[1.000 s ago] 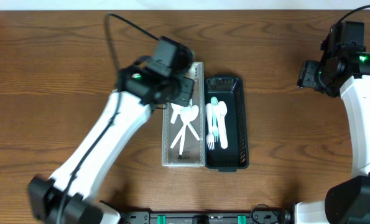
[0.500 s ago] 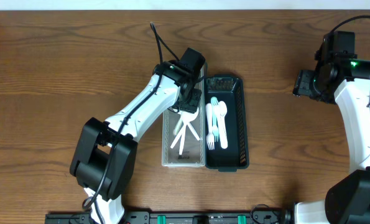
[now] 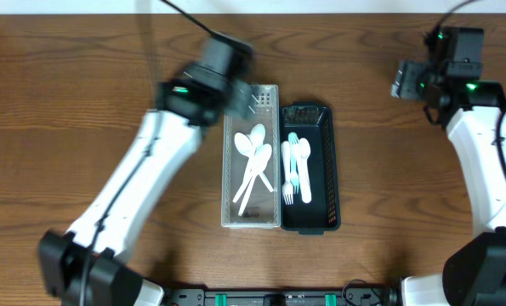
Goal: Pack container
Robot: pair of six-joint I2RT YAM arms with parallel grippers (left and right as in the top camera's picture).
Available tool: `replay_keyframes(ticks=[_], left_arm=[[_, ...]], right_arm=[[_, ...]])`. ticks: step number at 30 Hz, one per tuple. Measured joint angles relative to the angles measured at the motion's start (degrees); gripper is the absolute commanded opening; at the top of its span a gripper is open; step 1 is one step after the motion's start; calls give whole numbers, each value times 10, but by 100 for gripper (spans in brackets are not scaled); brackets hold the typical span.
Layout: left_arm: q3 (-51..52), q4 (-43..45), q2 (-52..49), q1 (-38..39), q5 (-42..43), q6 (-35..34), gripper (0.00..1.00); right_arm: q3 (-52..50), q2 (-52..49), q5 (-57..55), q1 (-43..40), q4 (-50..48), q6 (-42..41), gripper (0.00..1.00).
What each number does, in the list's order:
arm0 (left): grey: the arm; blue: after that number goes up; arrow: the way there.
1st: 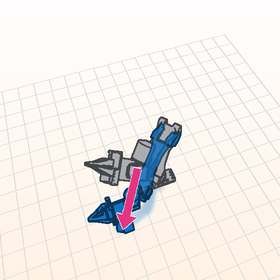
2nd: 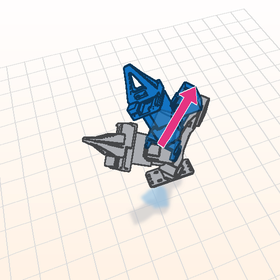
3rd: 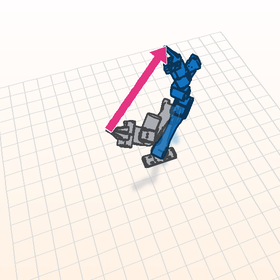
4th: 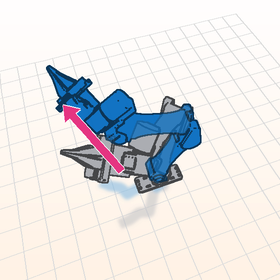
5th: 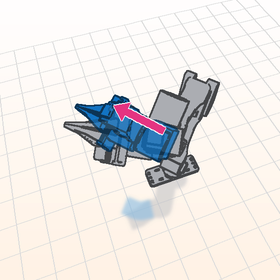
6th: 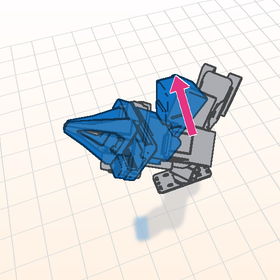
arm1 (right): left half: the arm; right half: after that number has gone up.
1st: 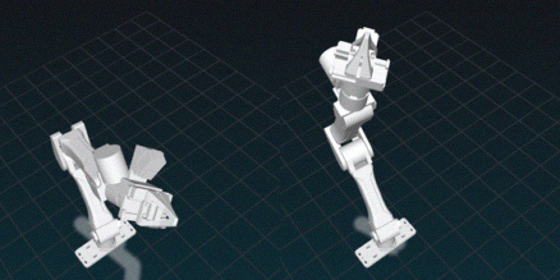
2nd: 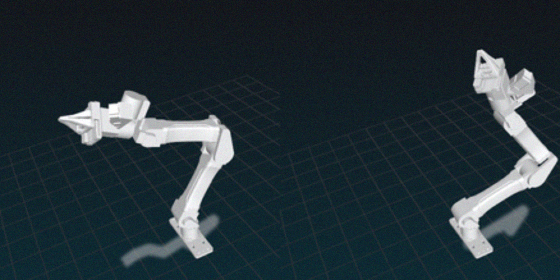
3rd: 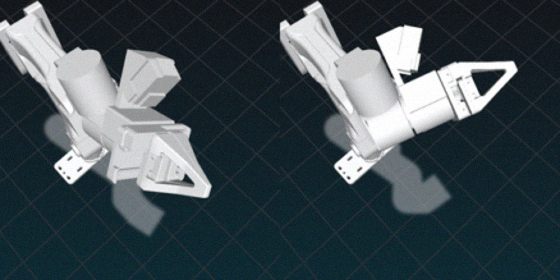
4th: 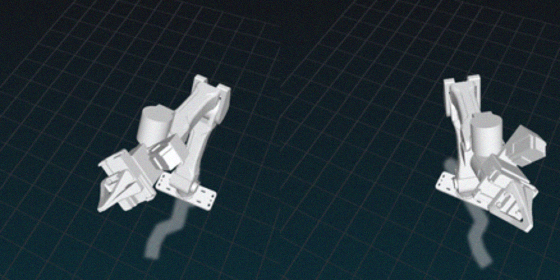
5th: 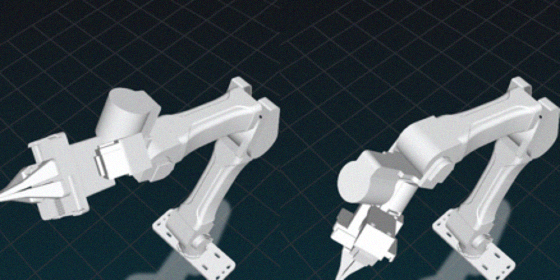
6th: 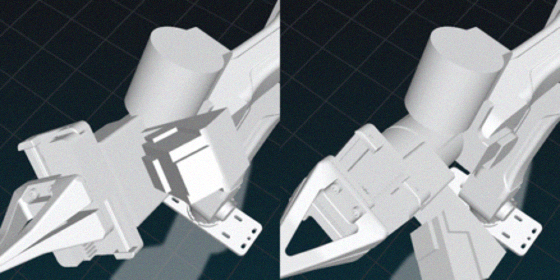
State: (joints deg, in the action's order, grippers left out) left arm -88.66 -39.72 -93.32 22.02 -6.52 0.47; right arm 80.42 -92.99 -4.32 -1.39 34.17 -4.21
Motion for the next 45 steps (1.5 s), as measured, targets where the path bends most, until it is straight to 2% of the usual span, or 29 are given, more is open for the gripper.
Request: replay_keyframes(ticks=[7,11,15,17,21,26,30,33,40,45], left_arm=[[-5,100,-25,-150,-24,2,98],[-5,86,-49,-207,-25,15,98],[5,42,-46,-243,-28,18,98],[23,46,-35,-251,-27,13,98],[92,79,21,-252,-24,8,98],[207,146,145,-252,-18,-5,98],[324,222,273,-240,-15,-4,98],[422,259,384,-219,-13,9,98],[609,263,648,-192,-12,30,98],[657,230,769,-192,-12,33,98]], right_arm=[[0,-59,5,46,-117,52,99],[0,-78,7,49,-135,79,99],[0,-76,5,44,-97,84,99],[0,-75,2,39,-77,84,99],[-34,-45,-4,28,-98,84,99],[-136,72,-6,27,-145,84,99],[-245,186,-7,27,-205,84,99],[-327,274,-7,27,-212,84,99],[-481,501,-7,40,-146,86,99],[-550,652,-7,49,-37,89,99]])
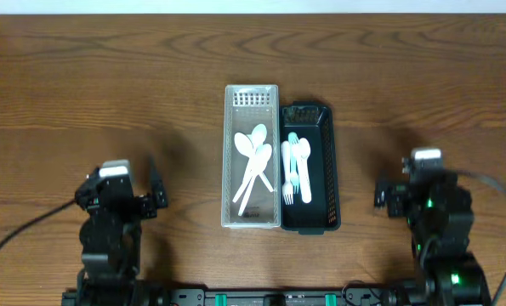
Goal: Pack container
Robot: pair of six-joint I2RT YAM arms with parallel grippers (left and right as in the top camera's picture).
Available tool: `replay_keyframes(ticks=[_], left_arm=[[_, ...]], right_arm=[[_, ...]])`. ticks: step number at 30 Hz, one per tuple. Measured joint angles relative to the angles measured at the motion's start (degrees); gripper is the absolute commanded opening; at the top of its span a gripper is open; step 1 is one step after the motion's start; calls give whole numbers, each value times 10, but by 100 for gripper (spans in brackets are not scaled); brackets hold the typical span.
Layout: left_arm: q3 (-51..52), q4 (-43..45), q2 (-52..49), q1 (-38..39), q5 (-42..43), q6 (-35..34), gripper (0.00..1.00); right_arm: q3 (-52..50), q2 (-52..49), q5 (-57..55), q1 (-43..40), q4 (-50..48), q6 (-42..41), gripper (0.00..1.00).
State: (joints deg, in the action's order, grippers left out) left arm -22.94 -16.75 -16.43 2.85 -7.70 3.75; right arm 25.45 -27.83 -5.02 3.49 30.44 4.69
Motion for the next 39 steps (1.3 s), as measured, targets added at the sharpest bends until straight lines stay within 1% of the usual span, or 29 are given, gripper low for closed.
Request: replay_keyframes(ticks=[3,6,12,25,29,34,37,39], left_arm=[[1,1,21,0,0,1,98],[1,-2,24,0,0,2,98],[1,-10,23,0,0,2,98],[1,-10,23,0,0,6,98],[1,-10,23,0,0,6,98],[1,-10,23,0,0,6,98],[1,-10,23,0,0,6,98],[1,-10,23,0,0,6,98]], right_arm=[[-17,58,10,0,40,-1,99],[-20,84,26,0,43,-1,99],[-20,87,38,0,63,-1,99],[-20,91,42,0,146,-1,99],[-20,109,42,0,173,-1,99],[-20,162,39,0,204,2,99],[-24,205,33,0,186,9,99],[-39,227,31,1,125,13,99]])
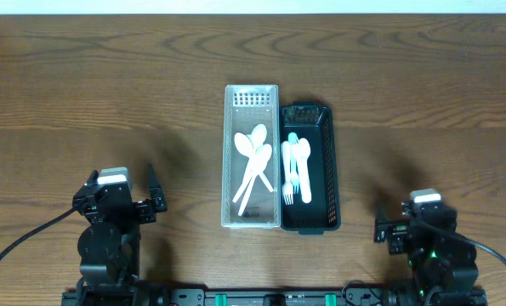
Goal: Pack container
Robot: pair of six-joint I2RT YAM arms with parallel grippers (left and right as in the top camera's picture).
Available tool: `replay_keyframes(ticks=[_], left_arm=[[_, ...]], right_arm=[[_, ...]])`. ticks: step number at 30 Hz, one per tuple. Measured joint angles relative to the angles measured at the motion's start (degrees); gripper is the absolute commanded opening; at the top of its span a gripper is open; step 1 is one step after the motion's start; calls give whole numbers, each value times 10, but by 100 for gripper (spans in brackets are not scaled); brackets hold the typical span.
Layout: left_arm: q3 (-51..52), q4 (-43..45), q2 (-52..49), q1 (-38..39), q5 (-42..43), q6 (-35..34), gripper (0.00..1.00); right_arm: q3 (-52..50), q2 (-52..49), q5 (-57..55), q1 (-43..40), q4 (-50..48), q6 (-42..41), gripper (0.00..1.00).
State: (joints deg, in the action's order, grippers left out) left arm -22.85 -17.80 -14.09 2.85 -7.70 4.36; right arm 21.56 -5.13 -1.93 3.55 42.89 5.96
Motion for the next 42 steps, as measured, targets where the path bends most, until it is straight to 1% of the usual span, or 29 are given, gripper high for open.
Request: replay_keyframes(ticks=[3,6,8,9,12,42], left_arm=[[0,0,0,0,0,0,98],[0,0,0,0,0,0,98],[0,0,0,0,0,0,98],[0,0,0,0,0,0,98],[0,0,0,0,0,0,98],[0,0,0,0,0,0,98]], right_arm=[[-57,20,0,0,-147,6,99],[-140,27,0,0,-308,8,99],[-179,32,0,0,-379,10,99],[-195,35,0,1,-396,12,99],[-211,42,2,1,-392,19,99],[-211,43,5,1,-390,20,99]])
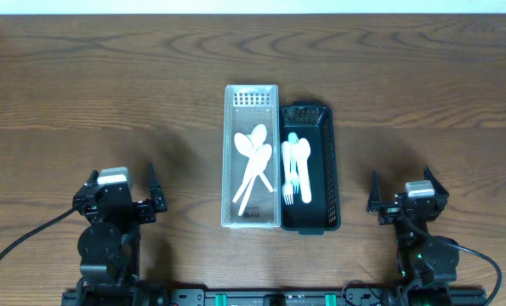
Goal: Pack container
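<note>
A clear white basket (251,102) stands mid-table and holds several white spoons (253,161). Touching its right side is a black basket (325,170) with white and pale blue forks and spoons (297,170). My left gripper (121,176) is folded back at the near left edge, far from both baskets. Its fingers (151,180) are spread and hold nothing. At the near right edge my right gripper (401,181) is open too, with empty fingers (374,191).
The brown wooden table (108,85) runs all around the two baskets. A black rail (278,297) with green clips lies along the near edge between the two arm bases.
The right arm has shifted slightly at the near right edge, and its two fingers now show spread on either side of the wrist. The left arm and both baskets are unchanged.
At first my left arm reached over the far end of the clear basket and my right arm was stretched out at the far right. Then both arms were folded back at the near edge, away from the baskets. The cutlery has lain the same throughout.
</note>
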Robot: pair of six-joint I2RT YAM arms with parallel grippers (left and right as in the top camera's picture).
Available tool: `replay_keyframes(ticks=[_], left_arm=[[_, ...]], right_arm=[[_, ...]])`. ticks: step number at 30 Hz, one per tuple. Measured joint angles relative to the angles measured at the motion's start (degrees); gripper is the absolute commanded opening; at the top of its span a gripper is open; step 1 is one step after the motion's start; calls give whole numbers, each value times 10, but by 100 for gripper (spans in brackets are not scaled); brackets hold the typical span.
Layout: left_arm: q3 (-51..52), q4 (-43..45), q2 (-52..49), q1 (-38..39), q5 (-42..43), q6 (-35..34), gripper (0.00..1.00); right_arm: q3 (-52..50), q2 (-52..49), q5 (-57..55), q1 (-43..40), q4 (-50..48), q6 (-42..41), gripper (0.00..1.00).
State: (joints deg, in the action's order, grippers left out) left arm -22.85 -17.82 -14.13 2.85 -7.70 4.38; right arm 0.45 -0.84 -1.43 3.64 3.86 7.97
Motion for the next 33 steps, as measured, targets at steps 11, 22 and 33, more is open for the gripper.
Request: replay_keyframes(ticks=[11,22,33], left_arm=[[14,-125,73,8,39,0,98],[189,105,134,14,99,8,98],[211,159,136,14,162,53,98]], right_arm=[[0,0,0,0,0,0,99],[0,0,2,0,0,0,99],[0,1,2,0,0,0,99]])
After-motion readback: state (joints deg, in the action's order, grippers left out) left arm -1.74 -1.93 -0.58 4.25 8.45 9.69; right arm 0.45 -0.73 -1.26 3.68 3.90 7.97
